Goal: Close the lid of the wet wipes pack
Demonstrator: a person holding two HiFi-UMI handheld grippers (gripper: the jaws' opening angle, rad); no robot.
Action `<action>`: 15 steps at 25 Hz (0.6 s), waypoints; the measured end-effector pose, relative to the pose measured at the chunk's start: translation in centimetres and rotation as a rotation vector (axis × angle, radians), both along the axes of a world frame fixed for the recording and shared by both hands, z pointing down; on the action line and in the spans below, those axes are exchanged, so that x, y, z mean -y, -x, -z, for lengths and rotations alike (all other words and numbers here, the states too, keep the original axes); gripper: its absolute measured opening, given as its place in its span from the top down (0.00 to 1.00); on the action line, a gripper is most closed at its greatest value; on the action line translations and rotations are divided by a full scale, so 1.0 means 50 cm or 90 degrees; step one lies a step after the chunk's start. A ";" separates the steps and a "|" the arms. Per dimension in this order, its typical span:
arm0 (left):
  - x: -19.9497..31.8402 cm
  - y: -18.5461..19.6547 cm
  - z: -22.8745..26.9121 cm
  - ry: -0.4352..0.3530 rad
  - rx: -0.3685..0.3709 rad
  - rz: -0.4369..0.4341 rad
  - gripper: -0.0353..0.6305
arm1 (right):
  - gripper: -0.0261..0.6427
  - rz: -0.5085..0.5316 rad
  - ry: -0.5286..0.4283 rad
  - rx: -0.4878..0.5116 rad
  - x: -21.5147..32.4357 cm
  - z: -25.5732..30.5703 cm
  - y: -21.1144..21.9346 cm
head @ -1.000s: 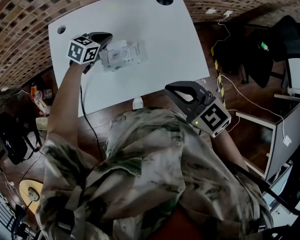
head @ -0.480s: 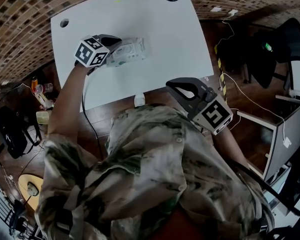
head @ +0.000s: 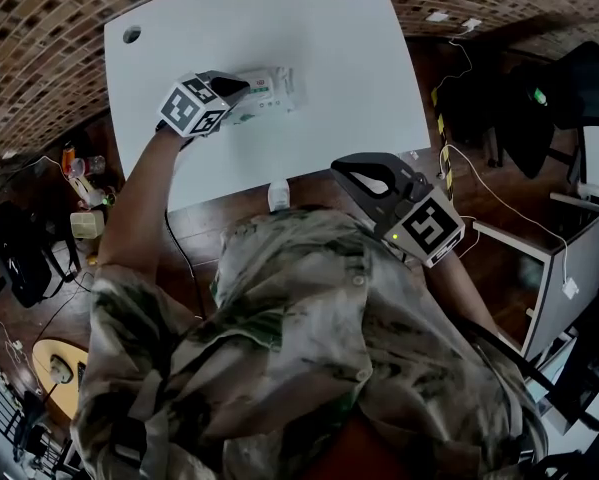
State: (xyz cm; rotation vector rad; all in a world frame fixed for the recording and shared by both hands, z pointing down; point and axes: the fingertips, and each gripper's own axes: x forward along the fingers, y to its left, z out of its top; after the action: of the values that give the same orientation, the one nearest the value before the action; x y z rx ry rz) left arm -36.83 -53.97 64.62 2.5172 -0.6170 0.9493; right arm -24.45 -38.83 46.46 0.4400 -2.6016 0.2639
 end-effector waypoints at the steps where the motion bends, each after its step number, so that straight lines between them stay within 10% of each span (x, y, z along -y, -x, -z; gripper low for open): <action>1: -0.001 -0.001 -0.003 0.000 0.004 -0.002 0.94 | 0.96 0.000 0.001 0.000 0.000 -0.001 0.000; 15: -0.016 -0.012 -0.031 -0.008 0.062 -0.029 0.94 | 0.96 0.001 0.010 -0.007 -0.004 -0.008 -0.006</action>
State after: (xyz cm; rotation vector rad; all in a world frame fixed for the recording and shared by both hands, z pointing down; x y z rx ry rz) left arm -36.25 -53.17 66.16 2.5170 -0.5984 1.0934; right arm -24.17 -38.63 46.88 0.4337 -2.5870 0.2803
